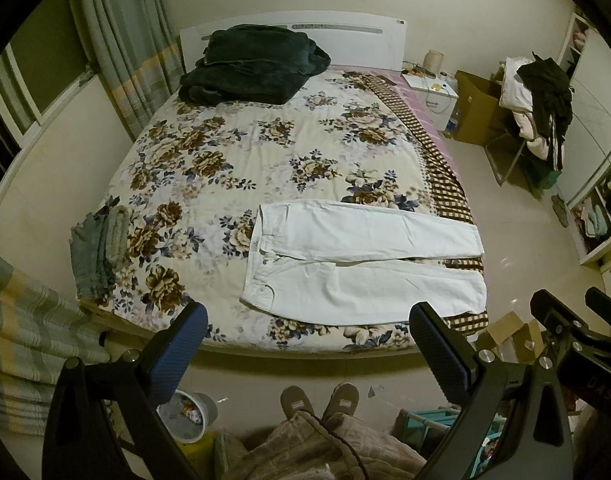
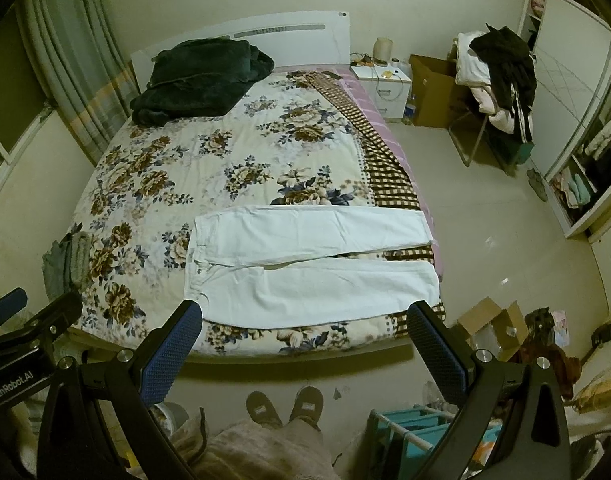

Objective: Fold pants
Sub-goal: 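Lower the left tool to the pants waistband while the right tool reaches the leg hems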

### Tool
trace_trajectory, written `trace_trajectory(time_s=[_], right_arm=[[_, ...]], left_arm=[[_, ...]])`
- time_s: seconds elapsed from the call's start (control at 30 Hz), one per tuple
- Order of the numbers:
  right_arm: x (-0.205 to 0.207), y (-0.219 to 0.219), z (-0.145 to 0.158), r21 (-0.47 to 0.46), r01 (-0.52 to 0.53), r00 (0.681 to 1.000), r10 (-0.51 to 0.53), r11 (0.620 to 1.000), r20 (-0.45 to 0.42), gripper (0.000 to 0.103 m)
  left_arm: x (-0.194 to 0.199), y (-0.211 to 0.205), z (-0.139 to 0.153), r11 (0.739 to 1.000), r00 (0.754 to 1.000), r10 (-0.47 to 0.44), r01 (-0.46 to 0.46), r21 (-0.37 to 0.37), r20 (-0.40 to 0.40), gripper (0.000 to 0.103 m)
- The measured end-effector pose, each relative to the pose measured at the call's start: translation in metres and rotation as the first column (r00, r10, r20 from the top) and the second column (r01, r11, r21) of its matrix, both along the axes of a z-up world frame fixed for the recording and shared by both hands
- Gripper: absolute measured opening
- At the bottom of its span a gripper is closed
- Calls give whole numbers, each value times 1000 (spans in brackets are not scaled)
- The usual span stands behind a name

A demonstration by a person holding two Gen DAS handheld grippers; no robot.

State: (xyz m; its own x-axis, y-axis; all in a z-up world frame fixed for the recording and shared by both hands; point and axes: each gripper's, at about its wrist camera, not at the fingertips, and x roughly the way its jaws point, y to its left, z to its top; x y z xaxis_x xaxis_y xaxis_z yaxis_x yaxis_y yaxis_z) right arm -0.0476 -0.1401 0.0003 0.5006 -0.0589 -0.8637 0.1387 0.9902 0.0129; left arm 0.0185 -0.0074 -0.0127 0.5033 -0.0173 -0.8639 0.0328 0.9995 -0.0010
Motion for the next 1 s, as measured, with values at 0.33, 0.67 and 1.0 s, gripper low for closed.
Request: trace_trajectory(time_s=[0.33, 0.67, 1.0], right_arm=[[57, -30, -45, 59, 215, 976, -216, 975, 19, 103], [191, -126, -149, 63, 416, 907, -408, 907, -106, 103], [378, -253, -334, 90, 555, 808, -510, 827, -294, 103]], left_arm=[[75, 31, -36, 996, 994, 74, -78, 41, 76, 103], [212, 34, -125, 970, 967, 237, -231, 75, -93, 103], [376, 16, -282, 875, 803, 475, -476, 92, -361, 103]])
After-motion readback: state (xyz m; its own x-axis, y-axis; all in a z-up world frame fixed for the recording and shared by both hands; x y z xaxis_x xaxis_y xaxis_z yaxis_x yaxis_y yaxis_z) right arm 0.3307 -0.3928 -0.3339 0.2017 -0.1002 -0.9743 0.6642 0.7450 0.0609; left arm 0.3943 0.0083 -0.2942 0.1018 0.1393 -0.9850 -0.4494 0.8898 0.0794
